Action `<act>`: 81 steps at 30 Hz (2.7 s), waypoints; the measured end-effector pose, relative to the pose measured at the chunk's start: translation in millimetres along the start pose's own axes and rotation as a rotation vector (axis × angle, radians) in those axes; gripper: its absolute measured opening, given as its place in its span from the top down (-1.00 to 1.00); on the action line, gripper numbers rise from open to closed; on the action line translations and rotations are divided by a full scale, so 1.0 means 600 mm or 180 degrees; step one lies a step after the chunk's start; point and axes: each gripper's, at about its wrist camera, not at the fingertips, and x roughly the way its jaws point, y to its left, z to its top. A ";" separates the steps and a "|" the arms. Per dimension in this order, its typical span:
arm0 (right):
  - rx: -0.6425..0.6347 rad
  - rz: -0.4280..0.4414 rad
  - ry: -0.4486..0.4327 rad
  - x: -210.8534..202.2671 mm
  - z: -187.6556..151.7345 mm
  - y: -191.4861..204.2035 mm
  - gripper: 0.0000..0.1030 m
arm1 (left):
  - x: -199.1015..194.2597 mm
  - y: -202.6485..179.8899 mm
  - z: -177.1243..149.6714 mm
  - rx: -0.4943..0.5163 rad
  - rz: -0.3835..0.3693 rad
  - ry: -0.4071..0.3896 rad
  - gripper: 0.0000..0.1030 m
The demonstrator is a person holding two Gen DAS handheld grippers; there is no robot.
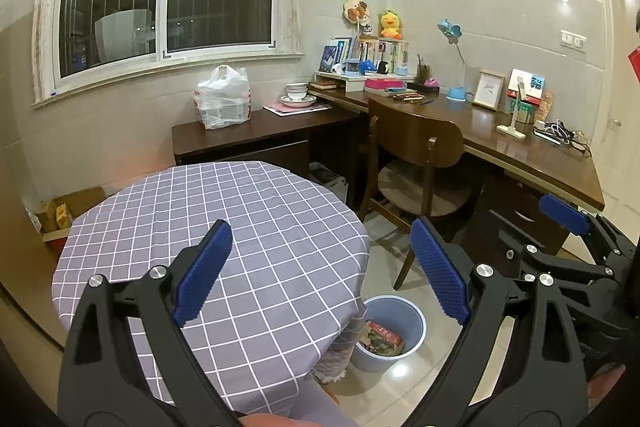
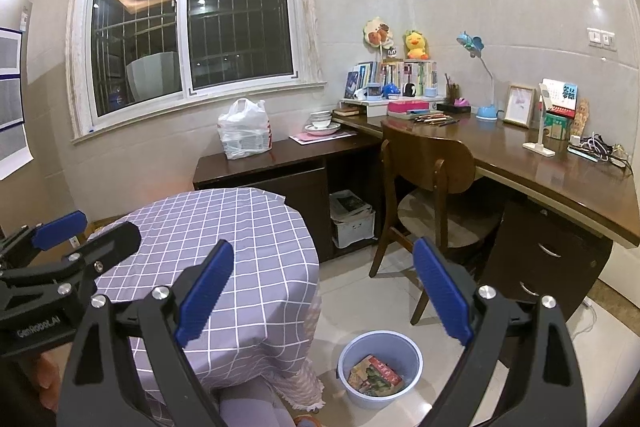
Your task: Collect trash
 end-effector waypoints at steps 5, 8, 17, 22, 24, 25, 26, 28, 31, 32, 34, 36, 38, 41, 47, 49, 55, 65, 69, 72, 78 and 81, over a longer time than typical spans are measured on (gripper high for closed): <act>0.0005 0.0019 0.0010 0.001 0.001 0.001 -0.74 | 0.000 0.002 0.000 -0.0021 0.0008 -0.0011 -0.73; -0.0005 0.0024 0.0010 0.001 0.000 0.001 -0.74 | 0.001 0.004 -0.001 -0.0027 -0.0007 -0.0008 -0.73; -0.0004 0.0080 0.0056 0.006 0.002 0.002 -0.74 | -0.006 0.003 -0.003 -0.0046 -0.0048 -0.0006 -0.73; -0.0005 0.0095 0.0041 0.005 0.003 0.002 -0.74 | -0.015 0.001 -0.003 -0.0039 -0.0066 -0.0044 -0.73; -0.0010 0.0088 0.0023 0.002 0.004 0.002 -0.74 | -0.017 0.001 -0.002 -0.0026 -0.0058 -0.0068 -0.73; -0.0009 0.0082 0.0014 0.001 0.004 0.001 -0.74 | -0.018 0.000 -0.002 -0.0018 -0.0053 -0.0082 -0.73; -0.0007 0.0080 0.0009 -0.001 0.004 0.002 -0.74 | -0.019 0.000 -0.003 -0.0019 -0.0055 -0.0086 -0.73; -0.0004 0.0087 0.0010 -0.001 0.002 0.001 -0.74 | -0.019 0.001 -0.003 -0.0026 -0.0061 -0.0081 -0.73; -0.0010 0.0080 0.0013 -0.004 0.000 0.004 -0.74 | -0.018 0.000 -0.006 -0.0013 -0.0057 -0.0074 -0.73; -0.0015 0.0078 0.0018 -0.003 -0.001 0.003 -0.74 | -0.018 0.000 -0.006 -0.0011 -0.0058 -0.0073 -0.73; -0.0024 0.0072 0.0026 -0.003 -0.002 0.005 -0.74 | -0.018 0.000 -0.006 -0.0006 -0.0069 -0.0072 -0.73; -0.0007 0.0082 0.0034 -0.004 -0.005 0.005 -0.74 | -0.017 0.001 -0.006 -0.0007 -0.0059 -0.0076 -0.73; -0.0001 0.0096 0.0044 -0.003 -0.006 0.004 -0.74 | -0.015 0.002 -0.007 -0.0011 -0.0057 -0.0072 -0.73; -0.0006 0.0097 0.0052 -0.002 -0.007 0.004 -0.74 | -0.014 0.004 -0.008 -0.0029 -0.0083 -0.0051 -0.73; 0.0007 0.0122 0.0066 -0.002 -0.007 0.003 -0.74 | -0.016 0.004 -0.012 -0.0022 -0.0045 -0.0059 -0.73; 0.0009 0.0133 0.0072 0.000 -0.009 0.003 -0.74 | -0.017 0.004 -0.013 -0.0026 -0.0036 -0.0058 -0.73; -0.0009 0.0144 0.0053 0.000 -0.009 0.003 -0.74 | -0.018 0.003 -0.011 -0.0018 -0.0025 -0.0066 -0.73; -0.0027 0.0143 0.0061 0.001 -0.008 0.004 -0.74 | -0.020 0.003 -0.010 -0.0009 -0.0008 -0.0059 -0.73; -0.0026 0.0144 0.0064 0.001 -0.008 0.004 -0.74 | -0.019 0.004 -0.010 -0.0019 -0.0014 -0.0054 -0.73; -0.0030 0.0132 0.0063 0.001 -0.008 0.005 -0.74 | -0.019 0.004 -0.010 -0.0009 -0.0004 -0.0058 -0.73; -0.0042 0.0124 0.0060 0.002 -0.008 0.006 -0.74 | -0.019 0.004 -0.009 -0.0027 -0.0004 -0.0049 -0.73; -0.0042 0.0143 0.0074 0.005 -0.008 0.006 -0.74 | -0.020 0.003 -0.008 -0.0024 -0.0026 -0.0041 -0.73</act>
